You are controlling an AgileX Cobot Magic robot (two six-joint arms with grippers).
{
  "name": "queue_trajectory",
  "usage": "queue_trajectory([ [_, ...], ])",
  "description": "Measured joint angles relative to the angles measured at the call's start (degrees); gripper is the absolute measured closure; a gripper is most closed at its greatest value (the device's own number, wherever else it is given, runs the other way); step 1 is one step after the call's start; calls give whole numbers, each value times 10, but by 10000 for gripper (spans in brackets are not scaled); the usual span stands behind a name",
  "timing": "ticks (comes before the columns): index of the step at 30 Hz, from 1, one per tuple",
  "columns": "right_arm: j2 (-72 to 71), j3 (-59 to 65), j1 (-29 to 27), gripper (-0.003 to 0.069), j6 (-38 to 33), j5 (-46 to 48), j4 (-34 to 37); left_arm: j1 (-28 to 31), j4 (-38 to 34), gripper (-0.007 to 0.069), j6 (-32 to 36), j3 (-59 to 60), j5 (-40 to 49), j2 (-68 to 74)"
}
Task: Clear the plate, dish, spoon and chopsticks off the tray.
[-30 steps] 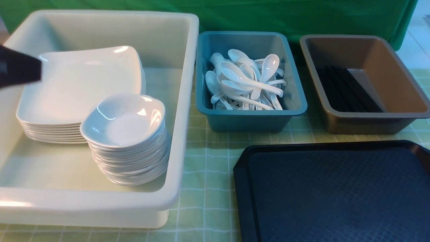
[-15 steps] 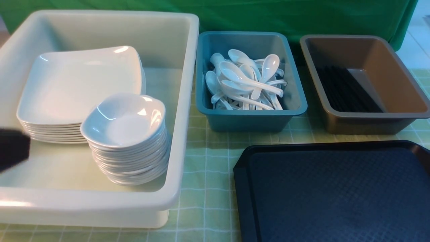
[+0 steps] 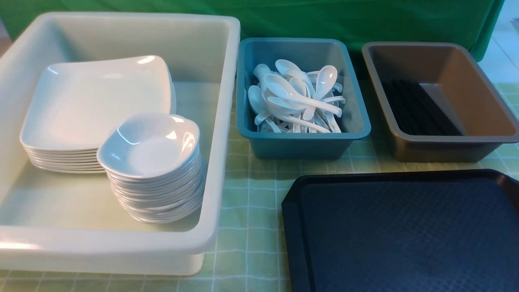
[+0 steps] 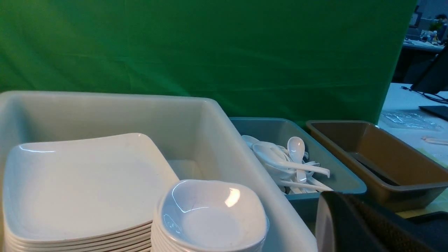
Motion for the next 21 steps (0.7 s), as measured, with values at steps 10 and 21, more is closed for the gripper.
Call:
queue_trajectory([
  [10,0,0,0,420,0,0,0,0,20,636,13,7,-12,0],
  [21,0,0,0,419,0,-1,-1,62,222,636,-172,223,-170,-63],
])
